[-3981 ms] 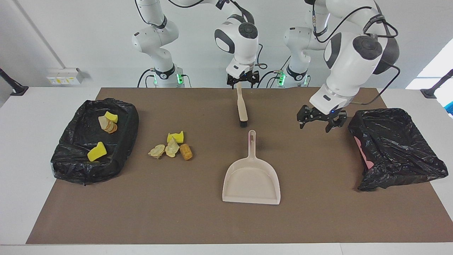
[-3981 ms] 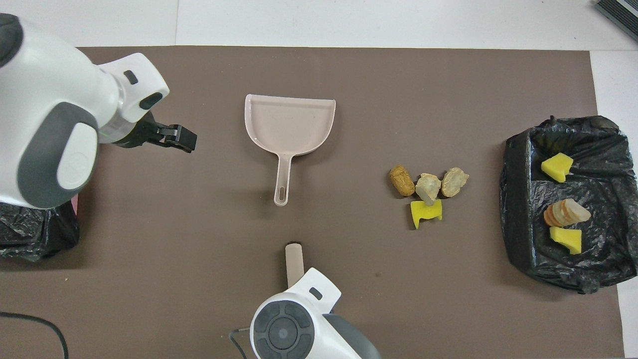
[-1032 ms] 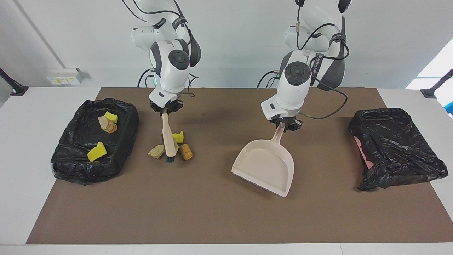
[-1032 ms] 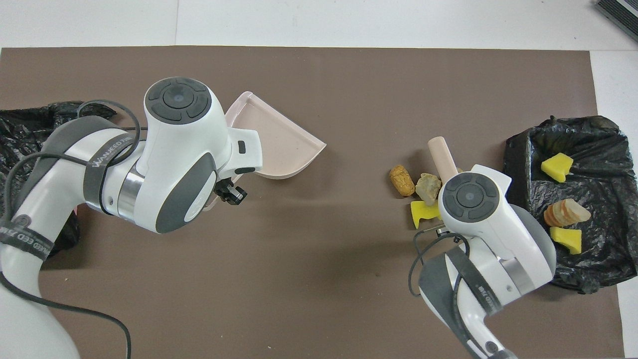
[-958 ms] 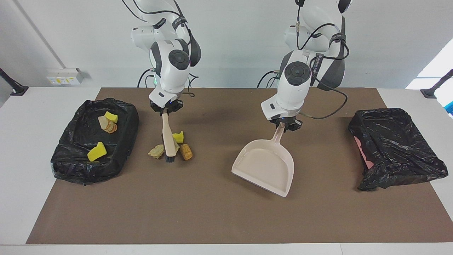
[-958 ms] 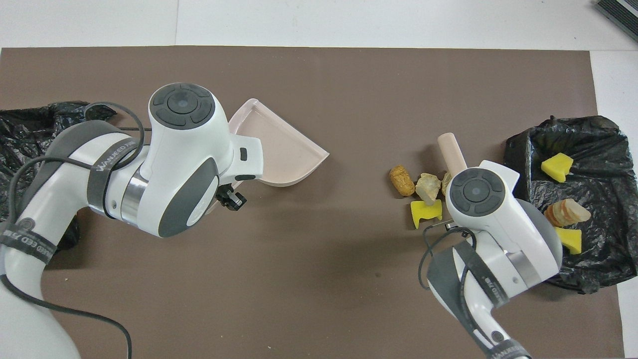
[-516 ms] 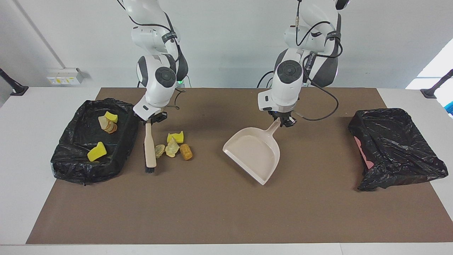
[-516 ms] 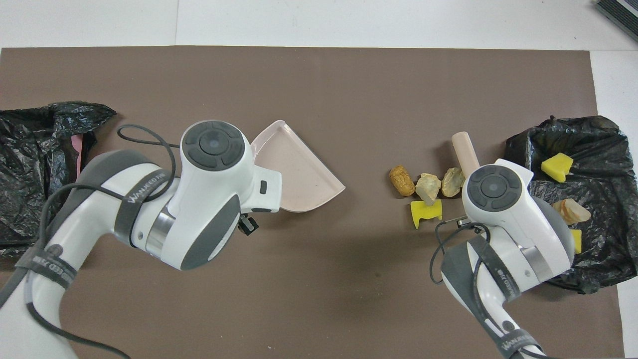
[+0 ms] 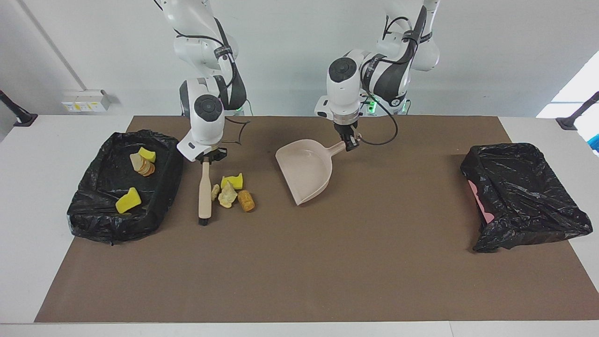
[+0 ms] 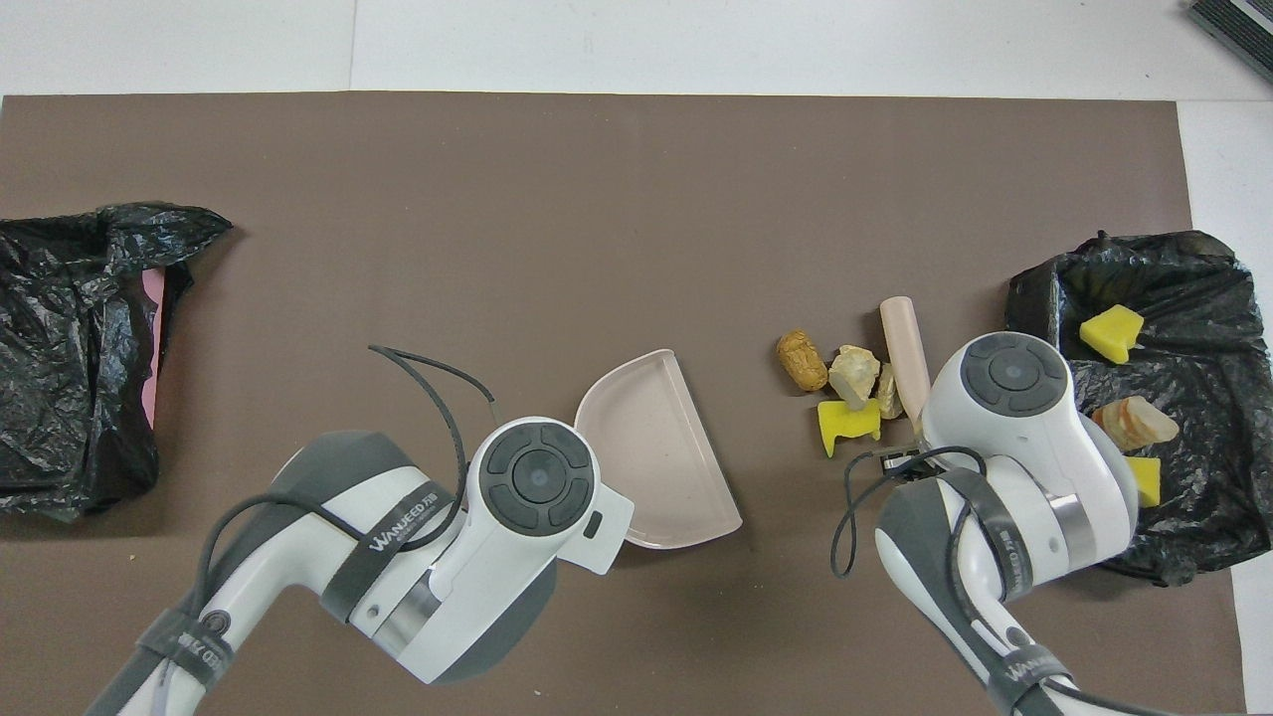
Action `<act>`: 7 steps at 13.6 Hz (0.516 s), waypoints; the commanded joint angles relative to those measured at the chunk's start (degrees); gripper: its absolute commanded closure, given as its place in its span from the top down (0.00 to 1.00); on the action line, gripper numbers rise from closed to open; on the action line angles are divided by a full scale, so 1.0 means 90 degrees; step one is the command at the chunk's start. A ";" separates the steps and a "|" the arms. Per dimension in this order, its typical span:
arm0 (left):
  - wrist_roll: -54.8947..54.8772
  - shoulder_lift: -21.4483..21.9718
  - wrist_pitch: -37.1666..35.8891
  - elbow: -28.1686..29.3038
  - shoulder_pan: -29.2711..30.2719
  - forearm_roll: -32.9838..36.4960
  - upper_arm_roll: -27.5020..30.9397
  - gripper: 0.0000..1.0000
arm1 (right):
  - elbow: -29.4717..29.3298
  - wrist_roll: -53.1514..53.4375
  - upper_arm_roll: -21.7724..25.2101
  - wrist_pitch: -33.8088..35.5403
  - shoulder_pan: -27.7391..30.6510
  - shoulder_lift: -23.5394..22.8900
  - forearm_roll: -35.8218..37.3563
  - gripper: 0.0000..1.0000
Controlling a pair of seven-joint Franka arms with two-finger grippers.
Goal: Sweep and dump trash in bin
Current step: 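Sweep the chunks into the dustpan with the brush in the right gripper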
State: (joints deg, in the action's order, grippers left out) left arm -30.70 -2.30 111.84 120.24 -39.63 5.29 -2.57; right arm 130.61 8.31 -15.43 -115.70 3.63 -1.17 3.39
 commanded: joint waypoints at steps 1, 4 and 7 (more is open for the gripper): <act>0.0149 -0.0027 0.0220 0.0107 -0.0098 0.0135 0.0110 0.00 | 0.0029 -0.0473 -0.0063 -0.0259 -0.0469 -0.0280 -0.1029 0.00; 0.0149 -0.0105 0.0132 0.0116 -0.0234 0.0505 0.0100 0.00 | -0.0136 -0.0793 -0.0063 -0.0288 -0.0813 -0.0319 -0.1973 0.00; 0.0149 -0.0125 0.0200 0.0126 -0.0254 0.0526 0.0100 0.00 | -0.0156 -0.1547 -0.0063 -0.0172 -0.0862 -0.0300 -0.3342 0.00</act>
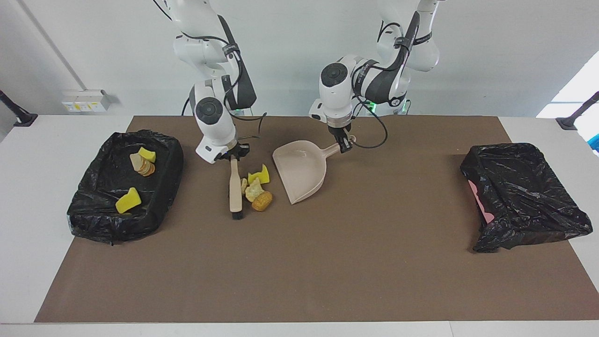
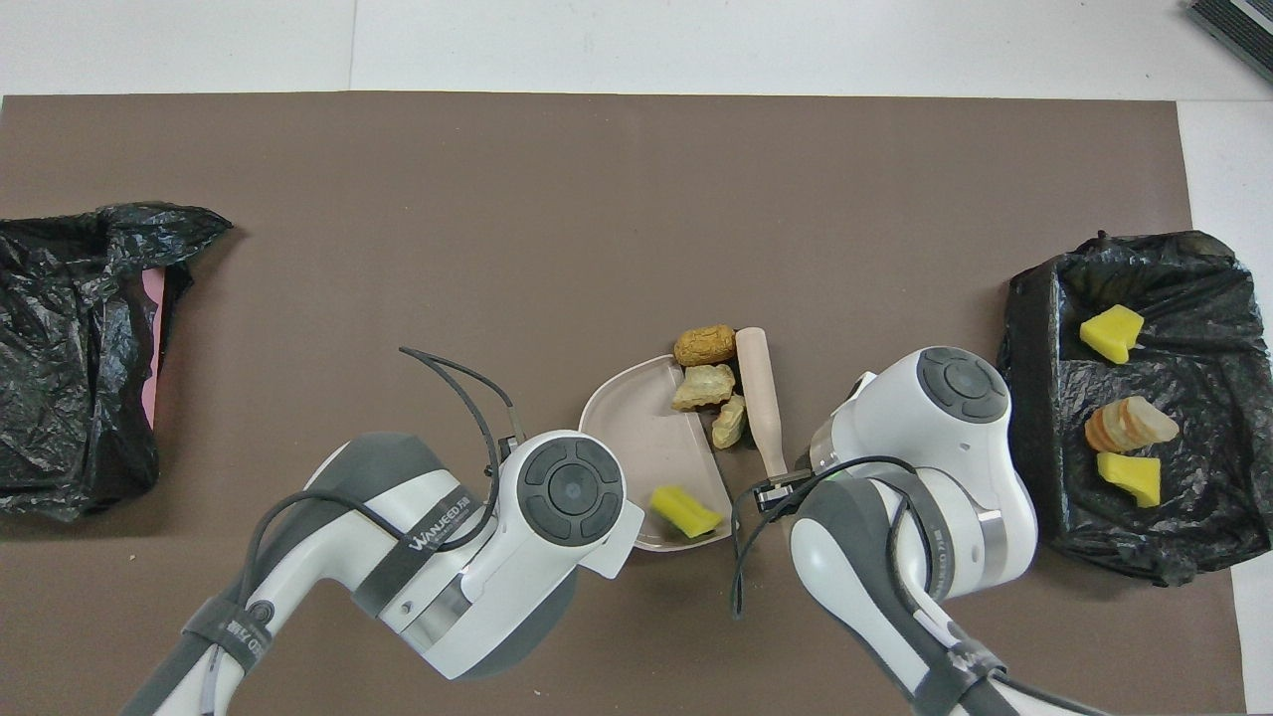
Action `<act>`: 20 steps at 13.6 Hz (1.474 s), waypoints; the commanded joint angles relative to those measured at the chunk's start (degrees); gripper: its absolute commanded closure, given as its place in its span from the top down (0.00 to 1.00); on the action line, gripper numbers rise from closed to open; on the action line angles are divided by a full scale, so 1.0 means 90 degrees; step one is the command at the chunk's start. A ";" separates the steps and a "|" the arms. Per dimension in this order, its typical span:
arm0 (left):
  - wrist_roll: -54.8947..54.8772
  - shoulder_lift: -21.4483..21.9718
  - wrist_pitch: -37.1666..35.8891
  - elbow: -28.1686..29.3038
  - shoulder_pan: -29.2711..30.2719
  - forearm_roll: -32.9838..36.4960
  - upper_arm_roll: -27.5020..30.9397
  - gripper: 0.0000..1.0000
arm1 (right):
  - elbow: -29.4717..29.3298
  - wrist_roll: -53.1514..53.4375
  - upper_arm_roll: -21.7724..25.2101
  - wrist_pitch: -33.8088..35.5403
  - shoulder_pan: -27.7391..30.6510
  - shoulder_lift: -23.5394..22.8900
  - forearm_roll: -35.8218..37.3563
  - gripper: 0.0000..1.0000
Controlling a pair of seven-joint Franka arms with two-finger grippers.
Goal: Sweep and dump trash in bin
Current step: 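Sweep the chunks into the dustpan with the brush in the right gripper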
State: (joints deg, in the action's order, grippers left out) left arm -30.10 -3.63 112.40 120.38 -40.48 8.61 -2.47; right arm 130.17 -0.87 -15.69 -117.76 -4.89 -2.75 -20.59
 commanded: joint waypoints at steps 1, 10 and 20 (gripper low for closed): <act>0.0082 -0.0036 0.0225 0.0120 -0.0161 0.0157 0.0089 0.00 | -0.0195 -0.0528 -0.0034 0.0067 0.0085 -0.0114 -0.0961 0.00; 0.0209 -0.0192 0.0959 0.0306 0.0336 0.0137 0.0089 0.00 | -0.1113 -0.0527 0.0005 0.0518 0.0514 0.0317 0.1843 0.00; -0.0230 -0.0124 0.0332 0.0042 0.1244 0.0537 0.0108 0.00 | -0.3614 -0.1788 -0.0053 0.0487 -0.0520 -0.2203 0.3978 0.00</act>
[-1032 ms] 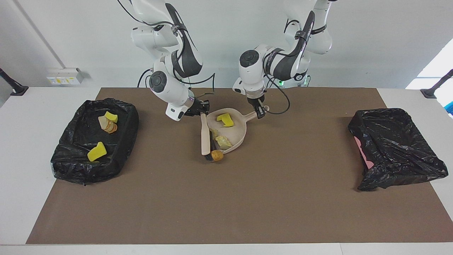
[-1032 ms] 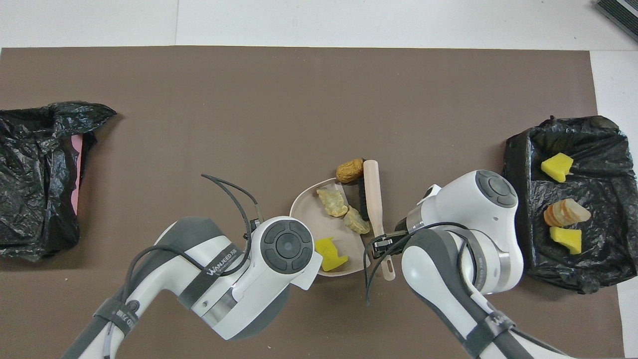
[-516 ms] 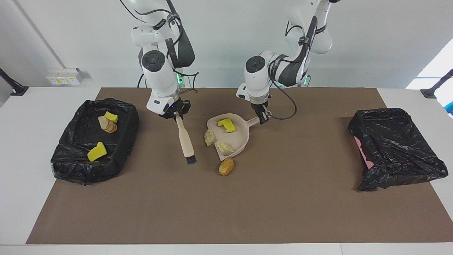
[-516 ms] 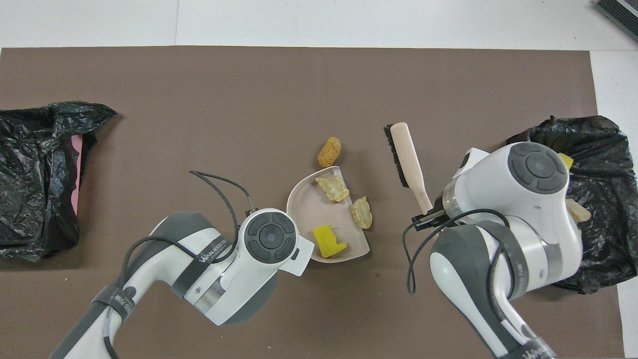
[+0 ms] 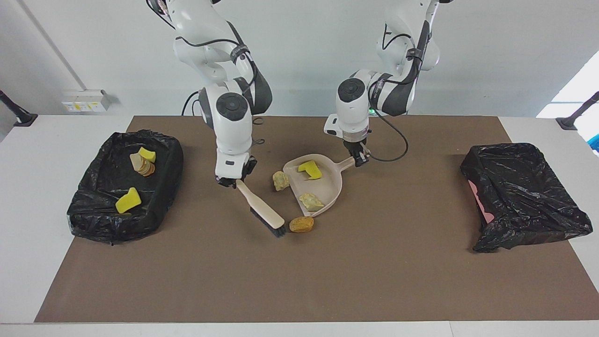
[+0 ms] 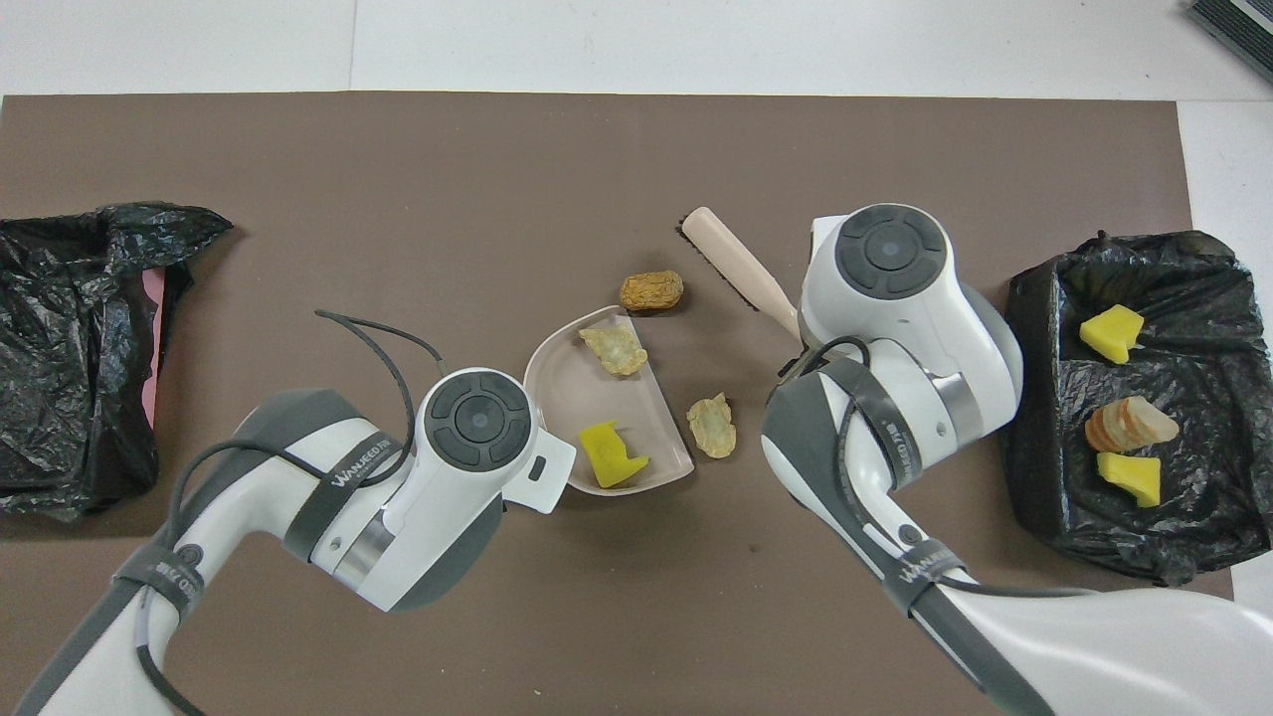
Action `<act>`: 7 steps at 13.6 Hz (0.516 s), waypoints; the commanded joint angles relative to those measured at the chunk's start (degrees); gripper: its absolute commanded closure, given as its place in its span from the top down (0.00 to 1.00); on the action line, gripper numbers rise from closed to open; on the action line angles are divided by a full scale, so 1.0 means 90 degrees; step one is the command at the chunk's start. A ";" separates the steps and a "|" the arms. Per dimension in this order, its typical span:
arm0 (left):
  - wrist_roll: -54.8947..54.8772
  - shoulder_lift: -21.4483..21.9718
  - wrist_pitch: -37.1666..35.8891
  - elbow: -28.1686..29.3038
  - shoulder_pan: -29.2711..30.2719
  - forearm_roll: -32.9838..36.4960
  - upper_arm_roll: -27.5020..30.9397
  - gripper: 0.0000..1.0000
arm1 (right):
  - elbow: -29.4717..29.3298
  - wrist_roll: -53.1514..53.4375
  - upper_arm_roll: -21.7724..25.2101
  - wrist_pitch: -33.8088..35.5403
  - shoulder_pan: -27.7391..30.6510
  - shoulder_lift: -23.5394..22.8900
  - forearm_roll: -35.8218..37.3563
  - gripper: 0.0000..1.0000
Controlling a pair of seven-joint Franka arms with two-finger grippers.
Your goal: Sweep and dump trash in bin
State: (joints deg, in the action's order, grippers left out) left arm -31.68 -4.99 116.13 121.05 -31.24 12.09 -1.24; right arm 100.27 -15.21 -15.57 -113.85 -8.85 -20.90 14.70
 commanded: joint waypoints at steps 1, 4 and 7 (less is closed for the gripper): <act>-0.0054 0.0027 -0.0014 0.0016 0.0248 0.0150 -0.0029 0.00 | -0.0272 -0.0089 -0.0067 0.0053 -0.0081 -0.0226 -0.0205 0.00; -0.0024 0.0056 0.0288 0.0104 0.0219 0.0150 -0.0038 0.00 | 0.0381 0.0242 -0.0067 0.0462 0.0134 0.0046 -0.0471 0.00; 0.0092 0.0057 0.0700 0.0261 0.0161 0.0053 -0.0058 0.00 | 0.0588 0.0887 -0.0067 0.0764 -0.0138 0.0262 -0.1366 0.00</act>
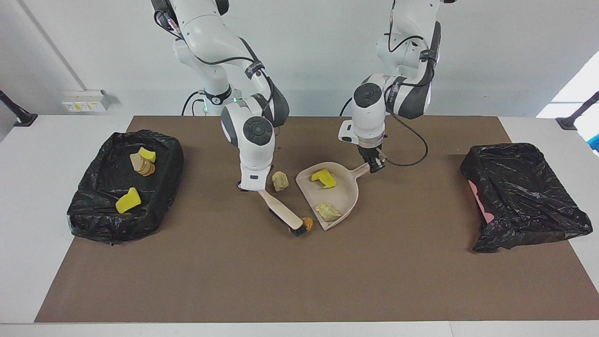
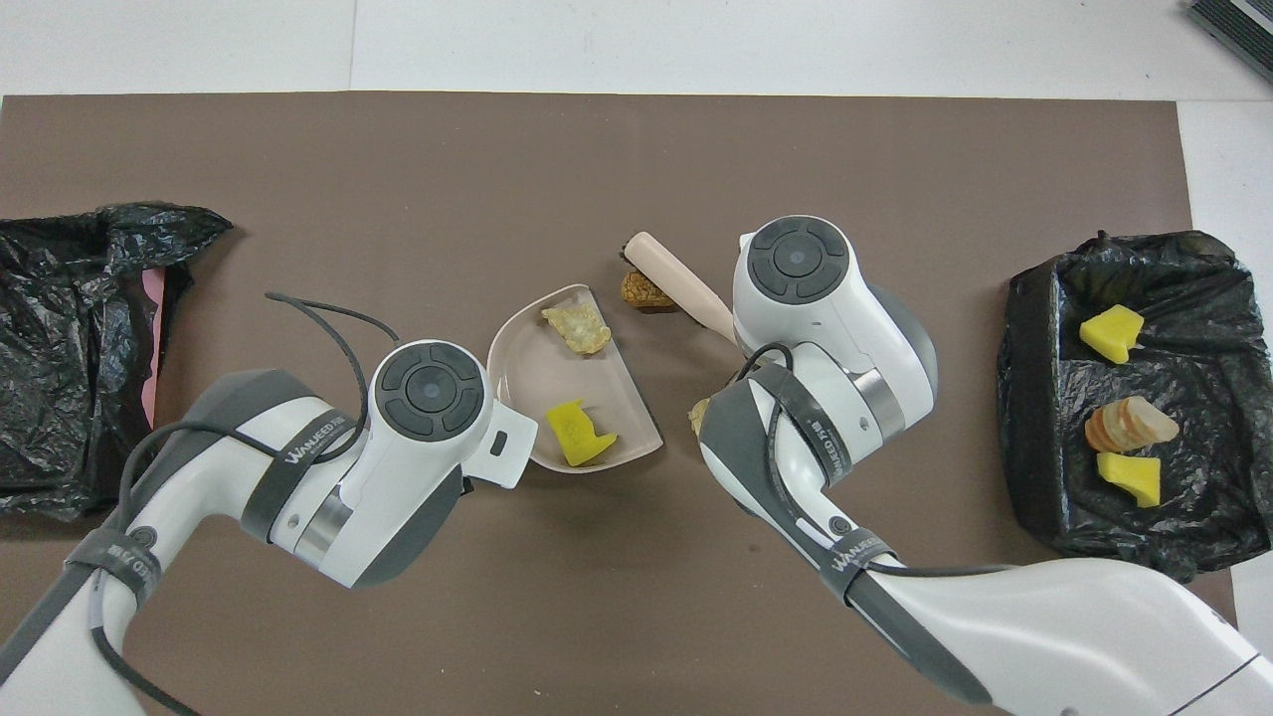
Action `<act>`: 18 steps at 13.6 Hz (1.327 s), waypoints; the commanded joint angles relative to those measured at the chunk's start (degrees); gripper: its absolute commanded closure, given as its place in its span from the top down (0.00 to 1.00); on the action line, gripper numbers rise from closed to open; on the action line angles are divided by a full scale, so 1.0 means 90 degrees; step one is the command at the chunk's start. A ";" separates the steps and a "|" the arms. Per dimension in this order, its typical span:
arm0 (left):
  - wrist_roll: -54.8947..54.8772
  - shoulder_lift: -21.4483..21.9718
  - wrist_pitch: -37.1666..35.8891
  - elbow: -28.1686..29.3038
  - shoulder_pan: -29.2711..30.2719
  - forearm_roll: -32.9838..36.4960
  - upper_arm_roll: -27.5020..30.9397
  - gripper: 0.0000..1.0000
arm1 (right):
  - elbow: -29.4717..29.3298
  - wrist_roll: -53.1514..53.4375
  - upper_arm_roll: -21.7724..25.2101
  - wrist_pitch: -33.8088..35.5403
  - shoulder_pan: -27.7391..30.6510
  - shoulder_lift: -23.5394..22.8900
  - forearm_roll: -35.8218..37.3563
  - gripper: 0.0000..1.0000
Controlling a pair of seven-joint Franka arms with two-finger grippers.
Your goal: Sweep and dump trash in bin
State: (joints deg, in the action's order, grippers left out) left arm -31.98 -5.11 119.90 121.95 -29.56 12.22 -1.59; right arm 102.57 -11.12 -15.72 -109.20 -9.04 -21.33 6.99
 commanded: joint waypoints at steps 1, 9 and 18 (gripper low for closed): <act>0.0212 0.0070 0.0300 0.0171 -0.0055 0.0019 -0.0029 0.00 | 0.0332 0.0483 -0.0059 0.0413 -0.0148 0.0348 -0.0910 0.00; -0.0069 -0.0067 0.0818 0.0190 -0.0417 -0.0205 -0.0038 0.00 | 0.0430 0.1566 -0.0040 0.1508 -0.0178 0.1479 -0.2494 0.00; -0.0461 -0.0174 -0.0235 -0.0307 -0.0514 -0.0205 -0.0038 0.00 | 0.0371 0.2357 -0.0030 0.0406 0.0703 0.0537 -0.0378 0.00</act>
State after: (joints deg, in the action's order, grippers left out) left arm -35.21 -6.18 121.66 121.50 -32.86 11.31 -2.52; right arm 106.75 6.56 -15.05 -103.90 -1.92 -12.20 -0.17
